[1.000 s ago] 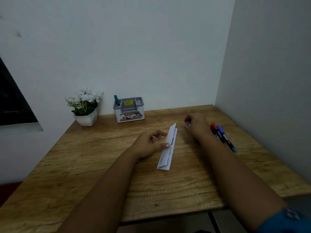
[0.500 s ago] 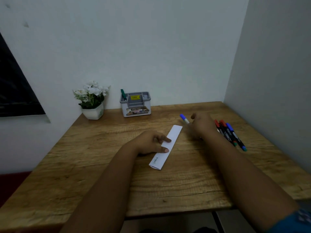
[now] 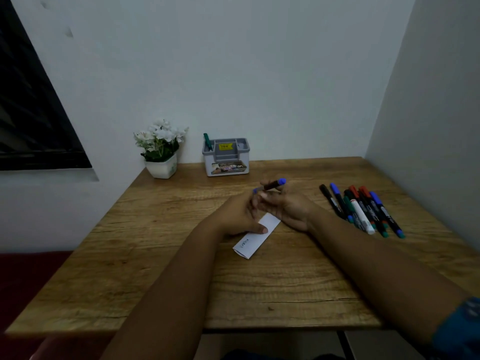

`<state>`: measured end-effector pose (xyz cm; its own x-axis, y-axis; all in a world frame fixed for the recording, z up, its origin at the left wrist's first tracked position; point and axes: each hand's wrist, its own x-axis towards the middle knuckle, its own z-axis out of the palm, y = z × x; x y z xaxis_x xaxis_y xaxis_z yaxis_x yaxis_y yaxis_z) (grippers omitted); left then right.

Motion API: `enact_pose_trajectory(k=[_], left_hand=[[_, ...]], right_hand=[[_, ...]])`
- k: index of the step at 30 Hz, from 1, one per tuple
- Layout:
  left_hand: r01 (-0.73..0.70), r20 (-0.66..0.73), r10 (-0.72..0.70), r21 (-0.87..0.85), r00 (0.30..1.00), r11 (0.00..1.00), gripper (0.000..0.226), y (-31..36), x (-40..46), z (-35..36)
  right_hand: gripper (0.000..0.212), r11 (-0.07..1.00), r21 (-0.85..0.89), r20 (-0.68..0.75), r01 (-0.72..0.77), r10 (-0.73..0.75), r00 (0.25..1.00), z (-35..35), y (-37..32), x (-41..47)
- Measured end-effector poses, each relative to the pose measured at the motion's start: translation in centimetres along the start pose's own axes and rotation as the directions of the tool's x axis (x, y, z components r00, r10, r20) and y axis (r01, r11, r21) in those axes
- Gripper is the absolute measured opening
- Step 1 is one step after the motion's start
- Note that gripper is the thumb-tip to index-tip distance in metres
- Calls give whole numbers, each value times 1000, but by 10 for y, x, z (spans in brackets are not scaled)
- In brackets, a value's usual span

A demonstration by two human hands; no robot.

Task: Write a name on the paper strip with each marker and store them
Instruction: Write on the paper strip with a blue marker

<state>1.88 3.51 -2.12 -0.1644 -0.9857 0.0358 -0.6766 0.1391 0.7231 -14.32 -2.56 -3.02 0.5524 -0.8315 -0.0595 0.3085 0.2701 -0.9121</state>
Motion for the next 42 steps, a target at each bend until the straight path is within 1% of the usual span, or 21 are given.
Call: enact_pose_trajectory(k=[2,3,4,6,8,9,13,16,20,24,25,27,28,29,31,33,34,36,38,40,42], left_hand=[[-23,-227,31,39,973,999,42,0,3,-1],[-40,-297,63,82,953,996,44,-1,5,-1],[-53,-306,91,132,948,990,49,-2,8,-1],[-73,-196,104,162,975,984,50,-6,13,3],[-86,-90,99,130,991,988,31,-7,17,8],[-94,-82,104,123,991,988,24,-7,18,10],[-100,-124,108,69,986,993,23,-8,18,9],[-63,-101,74,110,992,992,22,-8,18,7],[-53,-122,72,156,990,986,29,-4,20,10],[-44,-150,75,202,986,978,17,-2,17,10],[-41,-157,76,215,985,976,18,-2,16,9],[-27,-168,60,194,984,981,25,0,13,8],[-6,-171,31,147,985,989,28,1,10,6],[25,-159,-12,81,987,996,32,2,6,3],[55,-65,-56,-12,996,998,34,0,-2,-9],[18,89,-17,-3,996,1000,31,-5,-10,-26],[5,171,-5,-1,985,1000,31,-7,-13,-33],[6,284,-14,31,959,999,37,-11,-14,-39],[-34,343,-3,102,939,994,43,-11,-10,-37],[-55,372,-5,151,928,987,48,-11,-7,-34],[-49,374,-15,163,927,985,50,-12,-6,-35]], right_hand=[[14,999,36,-43,-35,37,998,1,-1,1],[12,998,48,-67,-46,49,997,2,-1,2],[15,998,48,-74,-46,50,996,1,-1,2],[17,999,20,-61,-30,31,998,-1,0,3],[15,1000,-3,-40,-9,9,999,-1,2,3],[14,1000,-27,-31,4,-5,1000,-1,3,2],[21,990,-124,-5,61,-62,998,0,7,1],[12,993,-113,-52,23,-29,998,3,7,0],[12,994,-108,-97,12,-22,995,6,7,1],[11,997,-77,-135,12,-22,991,4,8,3],[10,997,-70,-138,13,-22,990,4,8,4],[10,998,-60,-145,16,-25,989,4,8,3],[10,999,-44,-152,22,-29,988,4,7,2],[11,999,-3,-158,32,-33,987,4,6,1],[16,990,140,-190,33,-6,982,2,2,-1],[19,972,233,-200,21,27,979,-1,-1,-3],[20,974,226,-194,21,24,981,-2,-2,-4],[21,988,149,-168,26,-1,986,-1,-1,-6],[15,999,3,-140,46,-46,989,3,-1,-8],[16,982,-178,-96,63,-81,992,7,-1,-10],[20,954,-291,-45,71,-88,995,7,-3,-16]])
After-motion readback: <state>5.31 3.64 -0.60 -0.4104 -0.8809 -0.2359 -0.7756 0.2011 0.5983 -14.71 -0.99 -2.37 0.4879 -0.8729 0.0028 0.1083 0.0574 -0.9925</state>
